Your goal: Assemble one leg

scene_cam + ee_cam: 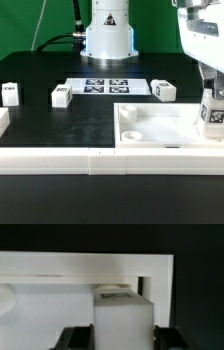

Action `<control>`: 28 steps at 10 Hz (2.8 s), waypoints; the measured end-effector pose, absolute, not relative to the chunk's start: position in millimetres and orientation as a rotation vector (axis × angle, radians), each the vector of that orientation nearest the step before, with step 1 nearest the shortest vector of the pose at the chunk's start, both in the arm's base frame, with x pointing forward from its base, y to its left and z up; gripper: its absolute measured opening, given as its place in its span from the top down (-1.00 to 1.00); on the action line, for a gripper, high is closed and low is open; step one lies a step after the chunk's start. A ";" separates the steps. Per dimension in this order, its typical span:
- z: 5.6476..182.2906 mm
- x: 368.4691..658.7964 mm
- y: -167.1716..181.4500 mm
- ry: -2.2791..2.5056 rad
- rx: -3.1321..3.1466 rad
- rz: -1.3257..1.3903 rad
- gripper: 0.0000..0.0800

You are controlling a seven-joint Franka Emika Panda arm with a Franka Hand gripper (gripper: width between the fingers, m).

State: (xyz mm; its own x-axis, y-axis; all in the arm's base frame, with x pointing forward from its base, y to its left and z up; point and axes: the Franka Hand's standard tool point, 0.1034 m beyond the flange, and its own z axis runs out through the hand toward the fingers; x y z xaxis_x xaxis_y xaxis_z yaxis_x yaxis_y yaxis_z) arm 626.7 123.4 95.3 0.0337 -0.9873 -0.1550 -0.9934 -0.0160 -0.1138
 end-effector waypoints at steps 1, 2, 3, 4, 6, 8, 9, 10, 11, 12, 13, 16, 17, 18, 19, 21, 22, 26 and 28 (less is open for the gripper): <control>95.2 626.7 123.1 1.999 -2.169 0.039 -0.14; 94.8 626.7 122.8 1.953 -2.210 0.033 -0.53; 94.4 626.0 122.7 1.888 -2.270 0.028 -0.53; 94.4 625.9 122.9 1.723 -2.396 0.008 -0.60; 94.6 626.5 124.1 1.385 -2.609 -0.022 -0.62; 91.7 627.0 126.7 1.043 -2.799 -0.051 -0.62; 89.6 627.4 126.7 0.875 -2.874 -0.069 -0.62; 87.7 627.0 126.5 0.727 -2.939 -0.069 -0.62; 85.4 626.4 127.8 0.527 -3.019 -0.068 -0.62; 83.9 625.9 128.5 0.391 -3.052 -0.060 -0.62; 83.6 625.6 127.3 0.275 -3.067 -0.057 -0.62; 83.5 626.4 124.3 0.143 -3.076 -0.063 -0.37; 83.5 626.4 124.3 0.143 -3.076 -0.063 -0.04; 83.5 626.4 124.3 0.142 -3.077 -0.063 -0.04; 83.4 626.7 122.2 0.147 -3.078 -0.063 0.26; 83.2 626.7 121.4 0.165 -3.077 -0.062 0.26; 83.1 626.7 121.1 0.173 -3.076 -0.062 0.26; 81.9 626.1 120.0 0.879 -2.941 -0.075 0.27; 81.4 627.0 118.9 1.179 -2.817 -0.072 0.27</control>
Offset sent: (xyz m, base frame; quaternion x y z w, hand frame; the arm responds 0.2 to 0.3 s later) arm 0.0019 0.0042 0.0003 -0.0090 -0.0059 -0.2554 0.9668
